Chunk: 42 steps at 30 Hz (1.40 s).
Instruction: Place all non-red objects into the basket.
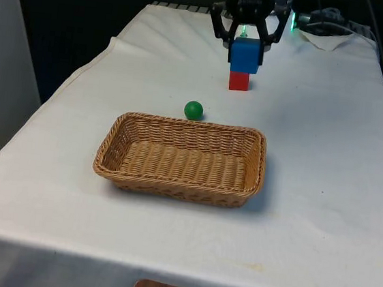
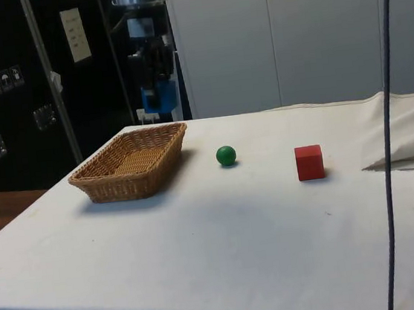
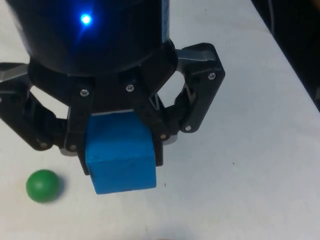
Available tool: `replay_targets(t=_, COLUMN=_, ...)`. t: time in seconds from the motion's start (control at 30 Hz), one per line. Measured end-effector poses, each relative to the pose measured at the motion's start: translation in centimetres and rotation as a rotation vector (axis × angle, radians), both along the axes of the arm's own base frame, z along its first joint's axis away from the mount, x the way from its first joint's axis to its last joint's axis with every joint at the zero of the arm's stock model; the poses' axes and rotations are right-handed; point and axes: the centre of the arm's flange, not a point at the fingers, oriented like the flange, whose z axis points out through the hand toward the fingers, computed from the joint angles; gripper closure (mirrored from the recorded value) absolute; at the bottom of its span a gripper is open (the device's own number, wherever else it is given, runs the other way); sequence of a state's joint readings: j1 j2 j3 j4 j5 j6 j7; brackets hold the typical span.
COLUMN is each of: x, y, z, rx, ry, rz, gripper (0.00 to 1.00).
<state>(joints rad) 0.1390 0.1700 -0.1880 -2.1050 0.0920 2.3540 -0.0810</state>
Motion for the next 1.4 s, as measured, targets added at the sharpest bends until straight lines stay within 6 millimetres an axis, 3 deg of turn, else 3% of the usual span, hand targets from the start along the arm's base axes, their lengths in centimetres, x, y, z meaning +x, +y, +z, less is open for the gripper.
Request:
replay_targets(t=0.8, x=5.6, y=-2.4, z=-3.3, rx=-0.017, ry=-0.002, rz=-0.033, gripper=0.99)
replay_targets(t=1.4, x=8.4, y=-6.8, z=-6.5, rx=-0.013, ry=-0.002, rz=-0.052, gripper=0.99)
